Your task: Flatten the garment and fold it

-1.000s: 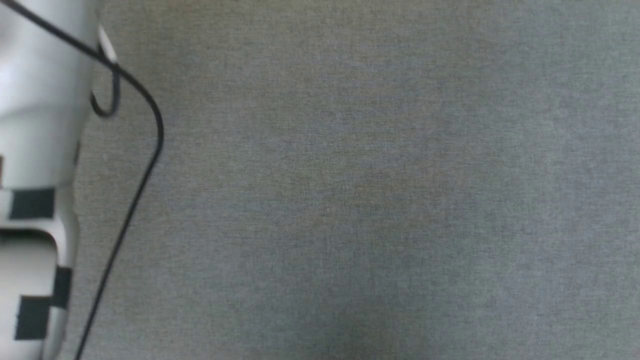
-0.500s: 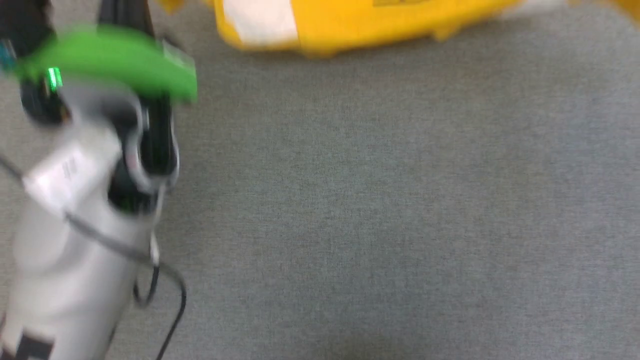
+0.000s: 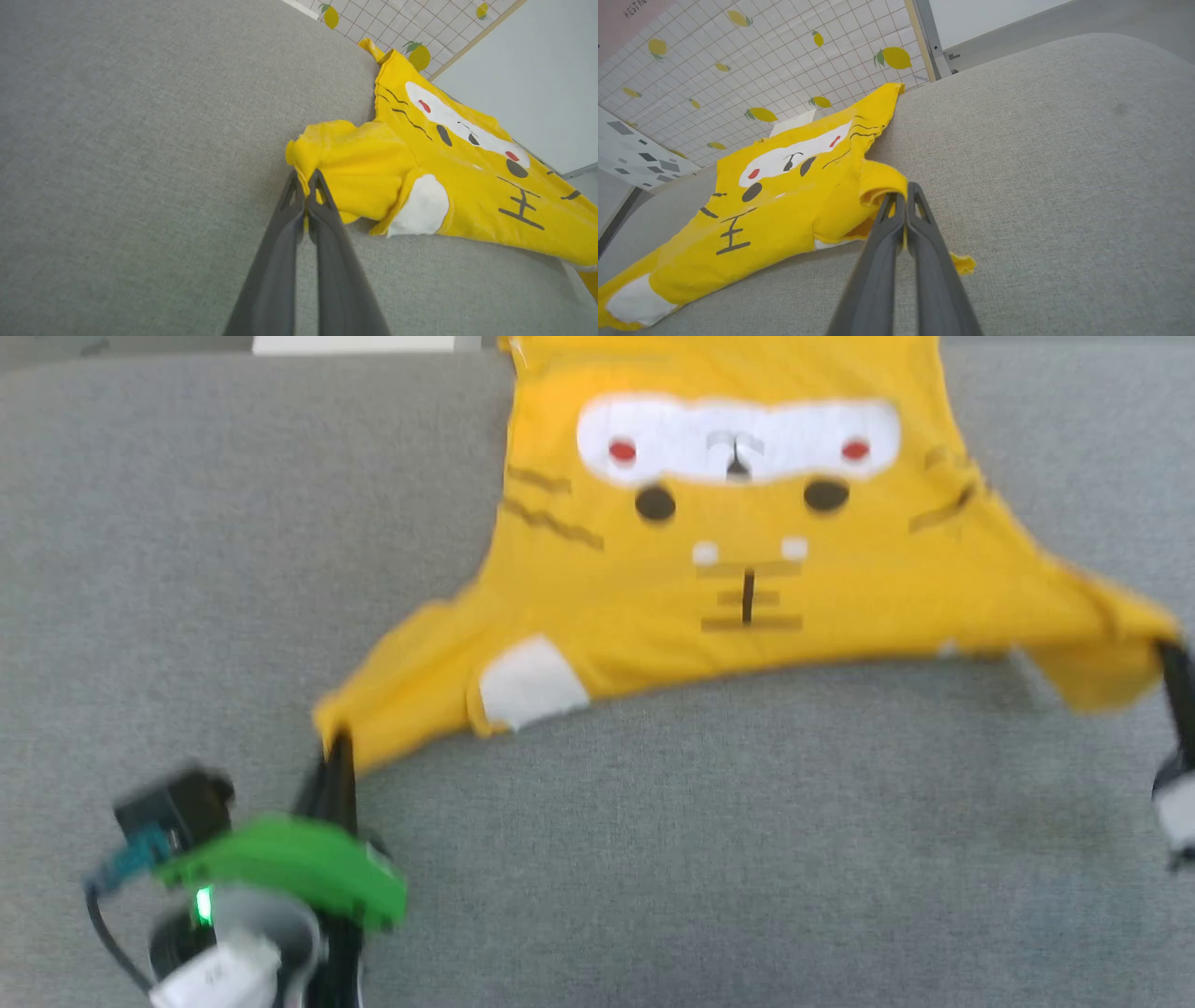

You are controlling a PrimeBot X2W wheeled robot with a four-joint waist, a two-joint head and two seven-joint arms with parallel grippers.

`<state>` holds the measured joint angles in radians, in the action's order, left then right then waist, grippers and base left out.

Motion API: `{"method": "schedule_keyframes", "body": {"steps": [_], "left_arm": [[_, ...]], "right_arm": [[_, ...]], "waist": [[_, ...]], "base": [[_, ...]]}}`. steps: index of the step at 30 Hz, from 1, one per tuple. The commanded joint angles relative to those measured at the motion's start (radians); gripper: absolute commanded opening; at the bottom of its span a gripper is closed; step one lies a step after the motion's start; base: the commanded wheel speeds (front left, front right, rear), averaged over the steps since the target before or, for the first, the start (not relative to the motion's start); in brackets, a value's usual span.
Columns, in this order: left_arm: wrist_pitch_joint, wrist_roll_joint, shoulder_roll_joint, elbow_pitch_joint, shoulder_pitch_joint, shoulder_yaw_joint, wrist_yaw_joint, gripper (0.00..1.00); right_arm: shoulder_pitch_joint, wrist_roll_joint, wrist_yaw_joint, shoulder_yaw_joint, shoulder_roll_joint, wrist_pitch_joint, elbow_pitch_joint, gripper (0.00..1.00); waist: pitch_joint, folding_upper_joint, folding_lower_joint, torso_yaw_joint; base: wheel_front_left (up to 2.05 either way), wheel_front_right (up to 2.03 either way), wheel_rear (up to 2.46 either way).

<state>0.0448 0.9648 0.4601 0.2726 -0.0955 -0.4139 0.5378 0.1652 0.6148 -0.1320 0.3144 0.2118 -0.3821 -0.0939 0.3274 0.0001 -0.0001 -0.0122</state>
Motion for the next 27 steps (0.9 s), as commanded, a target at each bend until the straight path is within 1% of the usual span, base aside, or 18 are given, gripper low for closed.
{"method": "schedule_keyframes", "body": {"steps": [1, 4, 8, 13, 17, 21, 25, 27], "left_arm": [[-0.006, 0.023, 0.005, 0.002, 0.053, 0.0, 0.001, 0.0], [-0.031, 0.046, 0.024, -0.004, 0.133, -0.015, -0.001, 0.0], [-0.075, 0.059, 0.061, -0.015, 0.197, -0.048, -0.011, 0.0], [-0.113, 0.081, 0.1, -0.047, 0.258, -0.063, -0.027, 0.0], [-0.151, 0.109, 0.141, -0.045, 0.32, -0.077, -0.054, 0.0], [-0.177, 0.145, 0.18, -0.019, 0.389, -0.073, -0.071, 0.0], [-0.163, 0.16, 0.209, 0.005, 0.444, -0.041, -0.063, 0.0], [-0.145, 0.162, 0.214, 0.019, 0.456, -0.023, -0.06, 0.0]], "right_arm": [[-0.048, -0.011, 0.001, 0.025, -0.027, -0.015, -0.019, 0.0], [-0.136, -0.023, 0.001, 0.055, -0.068, -0.054, -0.04, 0.0], [-0.24, -0.033, 0.001, 0.074, -0.101, -0.107, -0.054, 0.0], [-0.349, -0.049, 0.001, 0.082, -0.125, -0.162, -0.05, 0.0], [-0.43, -0.044, 0.001, 0.092, -0.139, -0.226, -0.047, 0.0], [-0.507, -0.026, 0.001, 0.1, -0.147, -0.302, -0.07, 0.0], [-0.57, -0.014, 0.001, 0.12, -0.153, -0.34, -0.092, 0.0], [-0.586, -0.015, 0.001, 0.12, -0.155, -0.34, -0.095, 0.0]], "waist": [[-0.056, -0.0001, 0.0001, 0.003], [-0.078, -0.0001, 0.0001, 0.008], [-0.1, -0.0001, 0.0001, 0.016], [-0.132, -0.0001, 0.0001, 0.024], [-0.156, -0.0001, 0.0001, 0.023], [-0.177, -0.0001, 0.0001, 0.019], [-0.195, -0.0001, 0.0001, 0.014], [-0.204, -0.0001, 0.0001, 0.012]], "base": [[0.0, 0.0, 0.0], [0.0, 0.0, 0.0], [0.0, 0.0, 0.0], [0.0, 0.0, 0.0], [0.0, 0.0, 0.0], [0.0, 0.0, 0.0], [0.0, 0.0, 0.0], [0.0, 0.0, 0.0]]}}
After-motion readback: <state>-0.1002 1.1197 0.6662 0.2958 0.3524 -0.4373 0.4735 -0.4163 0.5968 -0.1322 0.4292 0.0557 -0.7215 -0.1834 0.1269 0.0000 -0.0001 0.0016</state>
